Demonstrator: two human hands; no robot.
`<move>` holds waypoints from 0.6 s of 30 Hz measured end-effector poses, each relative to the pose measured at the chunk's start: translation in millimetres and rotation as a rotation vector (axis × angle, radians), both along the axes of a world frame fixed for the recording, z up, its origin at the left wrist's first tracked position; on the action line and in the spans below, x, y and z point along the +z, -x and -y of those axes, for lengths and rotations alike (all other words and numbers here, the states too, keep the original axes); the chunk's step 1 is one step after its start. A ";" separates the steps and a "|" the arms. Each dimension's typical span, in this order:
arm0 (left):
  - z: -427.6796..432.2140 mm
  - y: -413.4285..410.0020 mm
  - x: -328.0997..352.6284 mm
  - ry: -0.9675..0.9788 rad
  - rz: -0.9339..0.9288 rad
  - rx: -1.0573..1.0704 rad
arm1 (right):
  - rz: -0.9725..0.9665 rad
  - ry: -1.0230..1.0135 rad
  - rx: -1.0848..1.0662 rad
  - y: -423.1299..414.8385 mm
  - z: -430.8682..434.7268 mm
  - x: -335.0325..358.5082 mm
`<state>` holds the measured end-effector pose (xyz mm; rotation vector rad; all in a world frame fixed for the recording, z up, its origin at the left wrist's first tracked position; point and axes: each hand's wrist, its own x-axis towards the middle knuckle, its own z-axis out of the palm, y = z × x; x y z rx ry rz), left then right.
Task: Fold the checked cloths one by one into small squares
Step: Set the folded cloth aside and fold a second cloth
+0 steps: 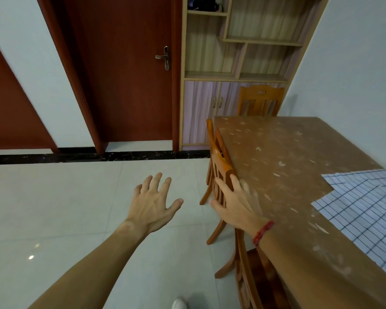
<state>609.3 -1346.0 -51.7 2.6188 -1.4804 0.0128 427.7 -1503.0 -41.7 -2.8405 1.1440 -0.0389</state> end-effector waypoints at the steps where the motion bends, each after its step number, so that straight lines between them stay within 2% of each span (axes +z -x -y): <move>1: 12.0 -10.2 -1.9 -0.015 -0.002 -0.005 | 0.007 -0.013 -0.006 -9.9 11.7 -3.6; 10: 146.2 -88.0 0.1 -0.112 -0.019 -0.071 | 0.039 -0.100 -0.110 -77.9 131.4 -14.6; 18: 262.2 -118.7 6.1 -0.103 -0.025 -0.234 | -0.003 -0.145 -0.322 -82.6 209.4 -5.2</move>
